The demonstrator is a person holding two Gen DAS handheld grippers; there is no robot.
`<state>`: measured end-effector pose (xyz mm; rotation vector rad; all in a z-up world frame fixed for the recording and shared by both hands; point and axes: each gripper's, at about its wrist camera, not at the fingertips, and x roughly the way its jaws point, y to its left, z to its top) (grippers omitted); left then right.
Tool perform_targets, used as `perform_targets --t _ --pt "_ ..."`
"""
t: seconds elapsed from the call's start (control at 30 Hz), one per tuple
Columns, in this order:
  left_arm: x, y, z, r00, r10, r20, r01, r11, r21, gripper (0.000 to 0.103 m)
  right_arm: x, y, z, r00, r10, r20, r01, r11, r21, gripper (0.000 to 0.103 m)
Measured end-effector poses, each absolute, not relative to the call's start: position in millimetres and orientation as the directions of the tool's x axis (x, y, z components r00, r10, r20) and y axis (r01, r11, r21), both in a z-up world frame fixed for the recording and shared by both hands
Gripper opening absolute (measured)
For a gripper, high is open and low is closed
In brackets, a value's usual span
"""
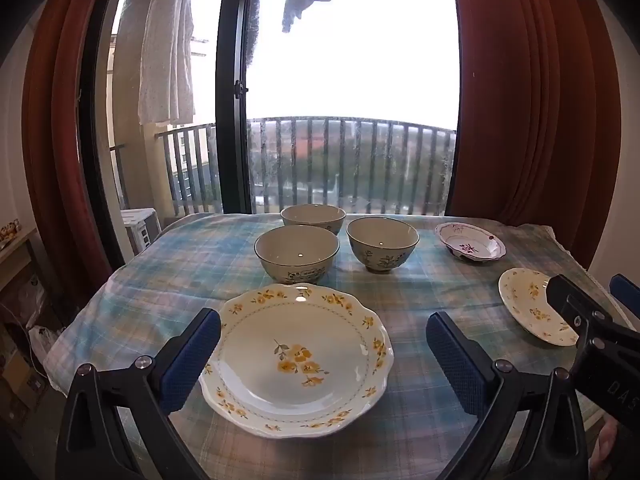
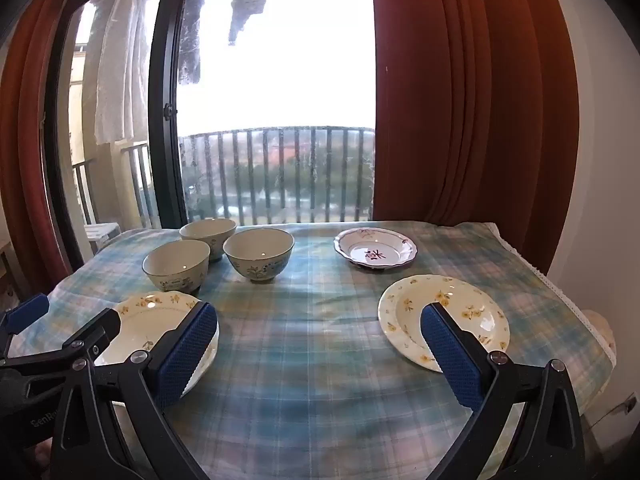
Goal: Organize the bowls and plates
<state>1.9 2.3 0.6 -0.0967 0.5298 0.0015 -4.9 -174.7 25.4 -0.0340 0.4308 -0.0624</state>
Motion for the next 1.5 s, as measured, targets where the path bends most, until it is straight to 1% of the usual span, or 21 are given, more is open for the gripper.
perform_targets --t 0.07,0.1,0.13,0.17,0.2,0.3,0.8,0.97,1.1,1.23,1.5 --pt "5.5 8.3 1.9 0.861 -0.038 -0.507 -0.015 0.995 -0.1 0.103 -6.1 -171.9 24.2 0.908 -0.072 -0.412 0.06 0.997 -0.041 0.103" --pt "0.7 4.9 3.9 0.87 -0.032 -0.492 -0.01 0.997 -0.083 0.103 -7.0 -171.4 23.7 0.911 -0.075 -0.406 0.066 0.997 -0.036 0.103" --pt "1.2 8.8 4.5 0.871 -0.04 -0.49 -0.006 0.996 -0.092 0.103 -10.4 -175.2 25.7 0.915 -0.072 -0.398 0.075 0.997 -0.008 0.103" --pt "3.8 12.6 1.0 0.871 -0.04 -0.49 -0.008 0.995 -0.096 0.103 -7.3 -178.0 25.4 0.908 -0.067 -0.413 0.075 0.997 0.005 0.103" --pt "1.5 4.4 3.8 0.877 -0.022 -0.479 -0.009 0.998 -0.061 0.103 -9.1 -176.6 26.6 0.911 -0.065 -0.408 0.073 0.997 0.004 0.103" --pt "-5.3 -1.4 9.3 0.891 -0.014 -0.453 -0.008 0.999 -0.046 0.103 -10.8 -178.0 28.9 0.91 -0.066 -0.409 0.076 0.997 0.008 0.103" --pt "8.5 -5.5 4.7 0.884 -0.031 -0.467 0.025 1.0 -0.019 0.103 -8.9 -178.6 31.4 0.902 -0.101 -0.419 0.118 0.993 0.017 0.103" --pt "10.7 -6.5 -0.5 0.883 -0.018 -0.47 0.008 1.0 -0.022 0.103 -0.6 -182.8 24.7 0.896 -0.067 -0.438 0.095 0.995 0.042 0.103" --pt "9.0 -9.5 -3.0 0.873 -0.028 -0.487 0.017 0.999 -0.028 0.103 2.4 -182.9 23.4 0.892 -0.092 -0.442 0.11 0.994 0.014 0.103" --pt "2.6 -9.5 0.2 0.882 -0.028 -0.47 0.021 1.0 -0.021 0.103 -1.6 -184.8 21.7 0.896 -0.088 -0.436 0.113 0.993 0.033 0.103" --pt "-2.9 -6.3 0.3 0.885 -0.035 -0.465 0.023 0.999 -0.031 0.103 -6.1 -184.2 20.1 0.896 -0.082 -0.437 0.105 0.994 0.029 0.103"
